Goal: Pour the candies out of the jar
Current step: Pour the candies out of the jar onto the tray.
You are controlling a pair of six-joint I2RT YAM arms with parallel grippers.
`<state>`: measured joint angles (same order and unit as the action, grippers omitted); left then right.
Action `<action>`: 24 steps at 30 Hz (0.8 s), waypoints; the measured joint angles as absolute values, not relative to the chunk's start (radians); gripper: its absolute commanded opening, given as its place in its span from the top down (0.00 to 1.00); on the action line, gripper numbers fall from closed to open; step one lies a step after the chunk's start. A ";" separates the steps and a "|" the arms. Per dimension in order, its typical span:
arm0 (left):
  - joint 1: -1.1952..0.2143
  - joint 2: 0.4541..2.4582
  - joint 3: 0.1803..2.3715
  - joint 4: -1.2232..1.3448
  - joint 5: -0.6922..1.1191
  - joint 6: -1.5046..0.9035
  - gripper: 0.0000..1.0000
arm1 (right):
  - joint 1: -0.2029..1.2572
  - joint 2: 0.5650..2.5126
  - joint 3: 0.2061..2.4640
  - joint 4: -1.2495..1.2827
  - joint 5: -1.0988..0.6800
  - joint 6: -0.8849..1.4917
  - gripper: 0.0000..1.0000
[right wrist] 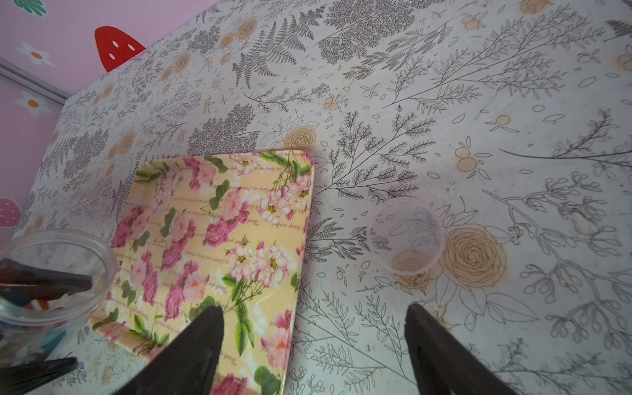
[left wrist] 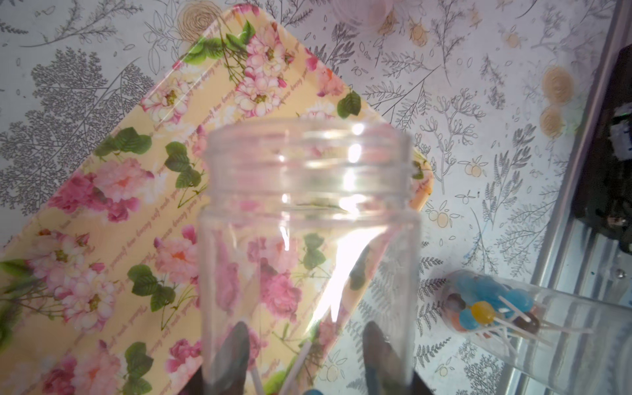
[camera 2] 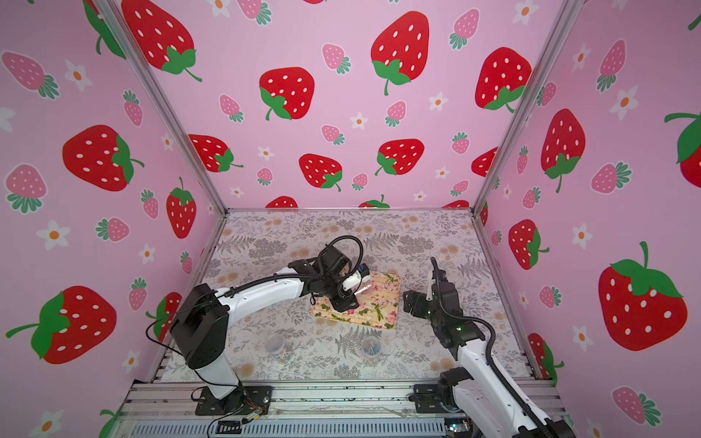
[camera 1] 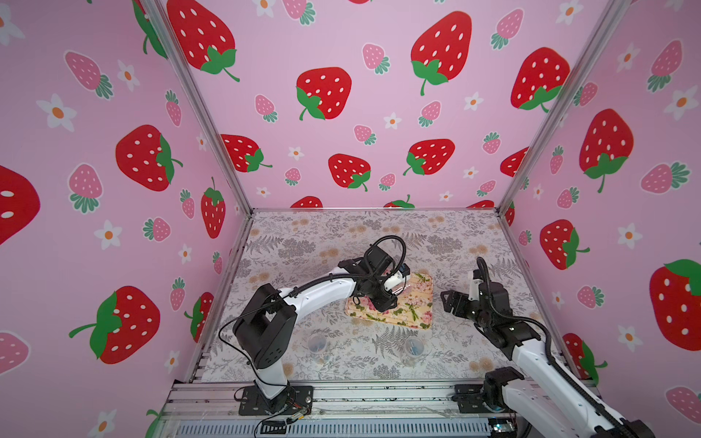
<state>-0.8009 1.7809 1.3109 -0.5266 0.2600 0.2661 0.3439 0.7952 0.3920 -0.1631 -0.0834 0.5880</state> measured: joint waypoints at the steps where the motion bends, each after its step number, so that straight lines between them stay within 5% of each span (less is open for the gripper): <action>1: -0.810 1.795 1.329 -0.546 0.245 0.279 0.52 | 0.344 0.786 0.385 -0.162 -0.086 0.591 0.15; 24: -0.883 2.038 1.615 -0.866 -0.043 0.500 0.52 | 0.344 0.637 0.290 -0.175 -0.099 0.637 0.15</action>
<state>-0.8829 2.0380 1.6150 -0.8661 -0.0429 0.5003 0.3439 0.6373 0.2901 -0.1749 -0.0986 0.6369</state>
